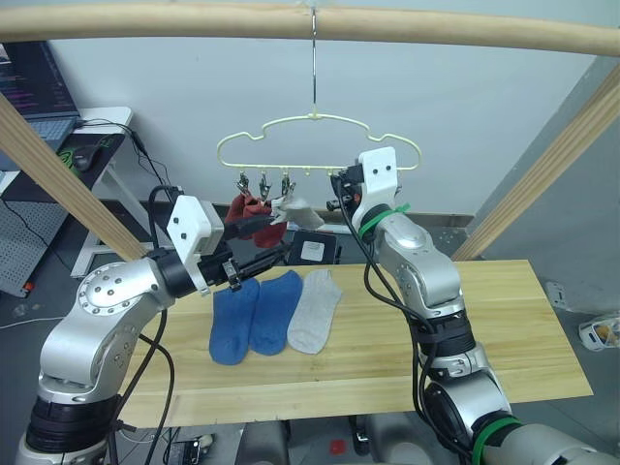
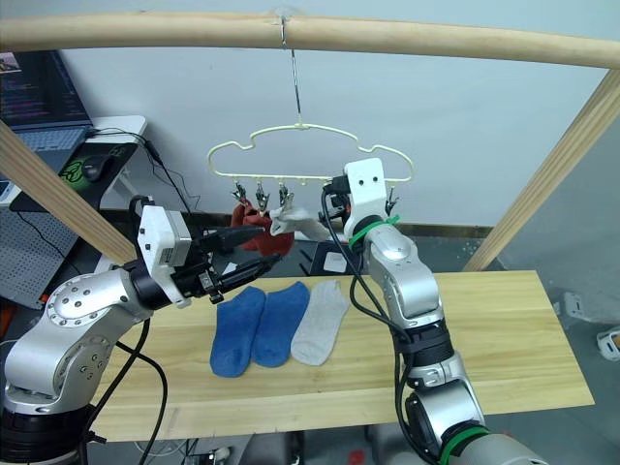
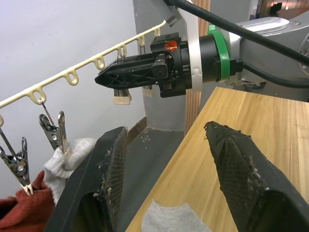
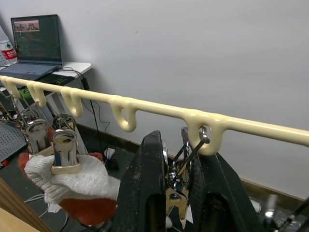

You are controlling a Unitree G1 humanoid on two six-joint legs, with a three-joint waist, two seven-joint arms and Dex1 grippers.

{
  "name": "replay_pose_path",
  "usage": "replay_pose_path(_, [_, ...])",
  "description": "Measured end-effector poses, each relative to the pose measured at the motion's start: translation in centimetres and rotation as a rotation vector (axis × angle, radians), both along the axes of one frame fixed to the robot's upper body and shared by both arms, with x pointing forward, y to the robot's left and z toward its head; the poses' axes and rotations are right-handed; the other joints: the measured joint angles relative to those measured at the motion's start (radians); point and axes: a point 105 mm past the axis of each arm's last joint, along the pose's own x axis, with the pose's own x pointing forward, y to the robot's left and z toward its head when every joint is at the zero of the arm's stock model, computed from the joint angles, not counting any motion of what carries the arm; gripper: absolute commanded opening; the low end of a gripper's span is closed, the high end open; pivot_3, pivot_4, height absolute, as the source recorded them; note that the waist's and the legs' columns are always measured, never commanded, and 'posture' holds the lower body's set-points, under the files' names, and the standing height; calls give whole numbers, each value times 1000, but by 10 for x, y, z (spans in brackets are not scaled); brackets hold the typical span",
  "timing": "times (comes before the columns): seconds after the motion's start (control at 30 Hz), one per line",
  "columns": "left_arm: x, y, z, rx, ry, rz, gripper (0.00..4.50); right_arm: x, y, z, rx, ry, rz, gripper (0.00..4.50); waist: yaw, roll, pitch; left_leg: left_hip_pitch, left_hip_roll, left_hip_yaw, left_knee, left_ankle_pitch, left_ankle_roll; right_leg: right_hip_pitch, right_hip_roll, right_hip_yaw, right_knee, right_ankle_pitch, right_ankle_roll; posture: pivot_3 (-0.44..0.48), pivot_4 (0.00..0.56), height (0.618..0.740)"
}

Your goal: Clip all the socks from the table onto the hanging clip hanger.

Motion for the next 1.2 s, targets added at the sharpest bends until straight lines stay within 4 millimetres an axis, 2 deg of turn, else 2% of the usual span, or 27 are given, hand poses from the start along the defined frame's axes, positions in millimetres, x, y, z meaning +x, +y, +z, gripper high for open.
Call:
replay_pose_path(0.17, [4,5,-5,-28,30,60,2794,0,-1,0,1,-1,-2,242,0,0,0,0,0,0,0,0,0,0,0,0,0,0,0,-79,174,740])
replay_pose_path(0.3, [6,21,-14,-60,63,168,2794,1,-2,0,0,-1,-4,242,-2,0,0,0,1,0,0,0,0,0,0,0,0,0,0,-78,177,740])
replay_pose_path(0.4, [7,35,-27,-76,95,262,3354,0,-1,0,0,-1,-3,242,-2,0,0,1,0,0,0,0,0,0,0,0,0,0,0,-79,186,740])
replay_pose_path(0.53, [4,55,-61,-62,148,405,4477,1,-2,0,-4,3,-5,242,-1,0,0,1,0,0,0,0,0,0,-1,0,0,0,0,-84,200,740])
replay_pose_path(0.83, [9,92,-115,-125,251,736,4500,-3,-4,1,-18,15,-1,242,1,1,1,1,1,0,0,0,1,0,-1,0,0,0,-1,-83,246,740])
replay_pose_path(1.03, [17,99,-154,-194,424,869,4500,-6,-5,1,-35,24,11,242,1,4,4,1,1,-1,0,0,1,1,0,0,0,0,-1,-96,268,740])
replay_pose_path(1.2, [30,97,-166,-180,462,921,4500,-8,-5,0,-50,29,20,242,1,5,5,1,1,-1,0,0,1,1,0,0,-1,0,0,-101,274,740])
